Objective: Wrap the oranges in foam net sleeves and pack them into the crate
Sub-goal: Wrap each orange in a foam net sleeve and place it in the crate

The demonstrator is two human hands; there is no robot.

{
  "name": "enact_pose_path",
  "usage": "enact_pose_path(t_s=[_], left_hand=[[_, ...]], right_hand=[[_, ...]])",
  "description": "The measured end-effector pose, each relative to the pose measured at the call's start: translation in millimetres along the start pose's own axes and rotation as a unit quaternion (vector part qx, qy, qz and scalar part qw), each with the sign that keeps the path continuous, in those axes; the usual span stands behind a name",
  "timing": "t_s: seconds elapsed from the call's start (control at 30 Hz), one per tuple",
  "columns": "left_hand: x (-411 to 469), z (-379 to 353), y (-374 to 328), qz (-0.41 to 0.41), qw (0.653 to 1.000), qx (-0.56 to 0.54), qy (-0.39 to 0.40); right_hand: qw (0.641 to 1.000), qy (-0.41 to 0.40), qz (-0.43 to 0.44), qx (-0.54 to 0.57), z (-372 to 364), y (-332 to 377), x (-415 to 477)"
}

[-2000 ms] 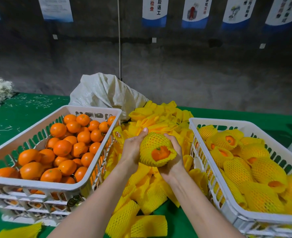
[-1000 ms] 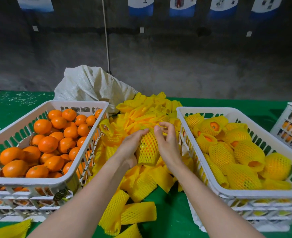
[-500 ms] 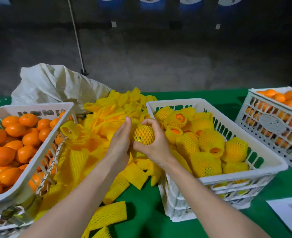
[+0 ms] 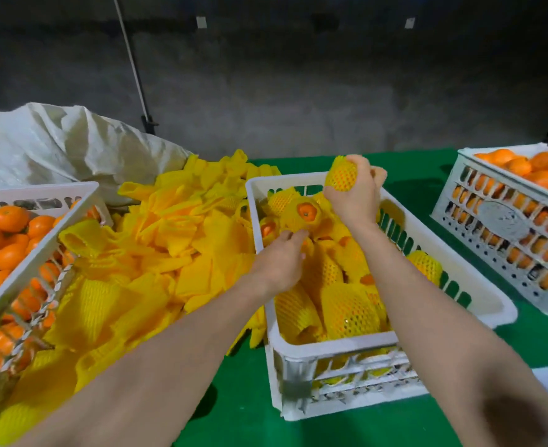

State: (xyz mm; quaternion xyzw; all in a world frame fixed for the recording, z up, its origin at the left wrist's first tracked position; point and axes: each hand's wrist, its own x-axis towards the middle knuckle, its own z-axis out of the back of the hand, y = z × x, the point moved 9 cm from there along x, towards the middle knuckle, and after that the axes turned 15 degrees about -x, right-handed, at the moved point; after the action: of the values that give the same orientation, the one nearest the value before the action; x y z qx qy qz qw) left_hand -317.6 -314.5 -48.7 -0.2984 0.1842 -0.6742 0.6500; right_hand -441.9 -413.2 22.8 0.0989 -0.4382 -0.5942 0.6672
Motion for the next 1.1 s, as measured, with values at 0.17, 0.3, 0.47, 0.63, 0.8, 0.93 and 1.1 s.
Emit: enact_pose_path(t_s=[0.17,0.3,0.47,0.63,0.8,0.93,1.1], left_hand=[[1.1,-3.9,8.7,0.008,1.000,0.029,-0.001],[1.9,-3.1,8.8,0.011,0.999,0.041,-0.004],[-2.1,6.0,6.2,0.006,0.999,-0.008,-0.040],[-24.3,42.1,21.7,0.029,0.947,-0.277,-0.158],[-55.7,109.0,70.4,0.084,0.894,-0.386,-0.212],[-98.7,185.0,121.1,0.119,0.881,-0.369,-0.271],[-169.9,261.2,179.7,0.146,0.861,-0.339,-0.351]], right_hand=[[0.955,0.153,0.013,-0.253,-57.0,-32.4,29.0],[0.905,0.235,0.010,-0.356,-81.9,-46.0,27.9],[0.874,0.236,0.037,-0.424,-82.0,-36.2,20.1],[0.911,0.182,0.123,-0.348,-64.8,14.8,0.2],[0.932,0.167,0.301,-0.115,-50.8,127.7,-77.2],[0.856,0.300,0.406,-0.115,-90.9,189.9,-156.1],[0.743,0.439,0.447,-0.236,-183.6,220.7,-241.0]])
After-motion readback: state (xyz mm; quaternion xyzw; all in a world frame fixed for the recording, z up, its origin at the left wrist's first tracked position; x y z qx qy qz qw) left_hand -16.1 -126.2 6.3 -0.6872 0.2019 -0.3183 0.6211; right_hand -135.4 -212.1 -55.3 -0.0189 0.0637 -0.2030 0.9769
